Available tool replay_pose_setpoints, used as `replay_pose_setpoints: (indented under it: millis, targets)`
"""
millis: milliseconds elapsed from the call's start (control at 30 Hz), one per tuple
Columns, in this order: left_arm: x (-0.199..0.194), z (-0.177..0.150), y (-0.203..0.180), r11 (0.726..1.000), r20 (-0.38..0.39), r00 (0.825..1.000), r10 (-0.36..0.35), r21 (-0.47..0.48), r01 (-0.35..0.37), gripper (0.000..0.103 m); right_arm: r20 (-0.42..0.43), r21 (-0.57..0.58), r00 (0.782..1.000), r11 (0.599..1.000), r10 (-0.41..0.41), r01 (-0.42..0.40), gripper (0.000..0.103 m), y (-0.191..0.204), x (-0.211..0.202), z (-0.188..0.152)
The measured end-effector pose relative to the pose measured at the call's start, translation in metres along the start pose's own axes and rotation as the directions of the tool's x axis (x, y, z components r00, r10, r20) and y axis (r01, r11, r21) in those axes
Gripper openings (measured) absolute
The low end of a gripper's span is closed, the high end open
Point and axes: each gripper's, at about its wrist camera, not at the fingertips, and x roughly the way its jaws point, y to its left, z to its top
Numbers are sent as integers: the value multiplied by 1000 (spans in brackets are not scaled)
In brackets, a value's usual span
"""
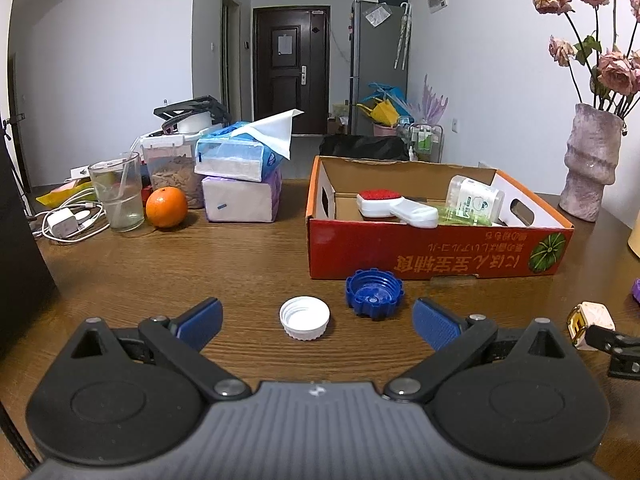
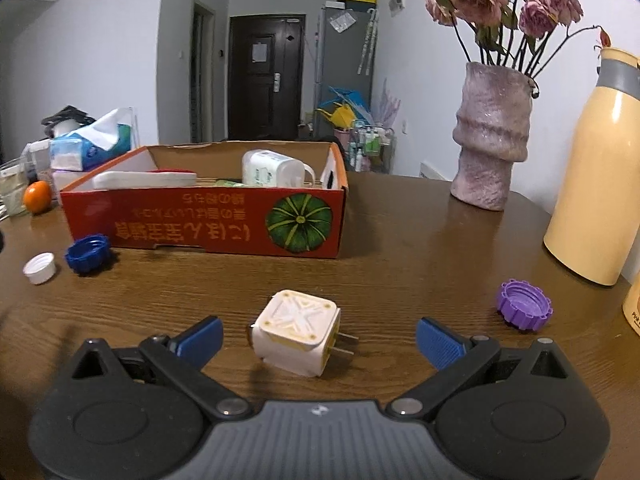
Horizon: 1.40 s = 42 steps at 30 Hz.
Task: Organize rigid objects
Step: 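Close the right gripper on the white plug adapter, then lower the left gripper over the white bottle cap and close on it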
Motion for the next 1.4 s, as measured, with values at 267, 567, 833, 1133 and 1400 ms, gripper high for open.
replay_pose_setpoints:
  millis: [267, 567, 833, 1133, 1400]
  targets:
    - [8, -1, 3, 1000, -21, 1000, 5, -9, -6, 103, -65, 27, 997, 999, -38, 39, 91, 4, 31, 8]
    - [28, -4, 9, 1000, -64, 998, 29, -10, -30, 103, -72, 60, 997, 998, 12, -8, 68, 4, 33, 5]
    - [55, -7, 15, 999, -136, 990, 30, -19, -33, 103, -33, 56, 999, 998, 8, -6, 68, 6, 27, 6]
    - [82, -6, 17, 998, -171, 984, 52, -7, -54, 102, -8, 61, 1000, 998, -7, 7, 68, 8, 24, 7]
    - [86, -4, 11, 999, -153, 988, 31, 14, -29, 77, 3, 69, 1000, 997, -18, 18, 68, 11, 24, 8]
